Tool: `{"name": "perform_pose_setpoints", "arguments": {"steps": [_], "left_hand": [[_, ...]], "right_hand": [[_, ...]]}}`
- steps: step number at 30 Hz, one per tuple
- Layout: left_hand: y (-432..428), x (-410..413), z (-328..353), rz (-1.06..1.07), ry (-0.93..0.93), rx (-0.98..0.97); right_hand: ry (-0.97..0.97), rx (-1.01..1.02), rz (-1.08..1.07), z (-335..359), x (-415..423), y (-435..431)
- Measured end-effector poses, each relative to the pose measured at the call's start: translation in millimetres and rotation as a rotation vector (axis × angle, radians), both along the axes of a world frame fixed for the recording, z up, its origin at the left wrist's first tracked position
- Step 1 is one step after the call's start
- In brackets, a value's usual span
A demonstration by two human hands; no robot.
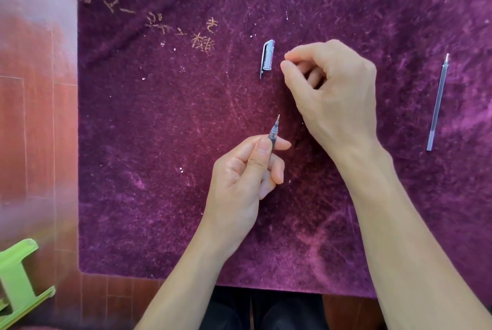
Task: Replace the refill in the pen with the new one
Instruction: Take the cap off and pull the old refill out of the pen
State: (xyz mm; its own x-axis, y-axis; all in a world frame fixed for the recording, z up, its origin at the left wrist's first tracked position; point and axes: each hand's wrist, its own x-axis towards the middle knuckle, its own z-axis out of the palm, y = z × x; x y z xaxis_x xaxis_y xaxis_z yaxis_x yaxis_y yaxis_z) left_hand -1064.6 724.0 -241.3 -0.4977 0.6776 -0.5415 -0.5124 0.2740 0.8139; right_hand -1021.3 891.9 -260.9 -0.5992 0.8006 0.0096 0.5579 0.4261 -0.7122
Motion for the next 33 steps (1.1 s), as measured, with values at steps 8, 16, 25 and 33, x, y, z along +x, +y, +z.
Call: {"name": "perform_pose_setpoints", "arguments": {"steps": [8,16,25,33], "left_hand": [[4,-1,1,0.003,0.011,-0.007],[2,2,3,0.01,0.009,-0.01],[-3,7,5,0.008,0.028,-0.007],[-8,19,9,0.002,0.035,0.002]], "right_hand": [[-0.049,0.043,0.006,-3,-1,-4],[-0.053,0.045,0.004,-3,-1,-5],[0.004,0.018,-0.045,10,16,-12],[0.222,-0.46,-0.194,25,56,-47]]}}
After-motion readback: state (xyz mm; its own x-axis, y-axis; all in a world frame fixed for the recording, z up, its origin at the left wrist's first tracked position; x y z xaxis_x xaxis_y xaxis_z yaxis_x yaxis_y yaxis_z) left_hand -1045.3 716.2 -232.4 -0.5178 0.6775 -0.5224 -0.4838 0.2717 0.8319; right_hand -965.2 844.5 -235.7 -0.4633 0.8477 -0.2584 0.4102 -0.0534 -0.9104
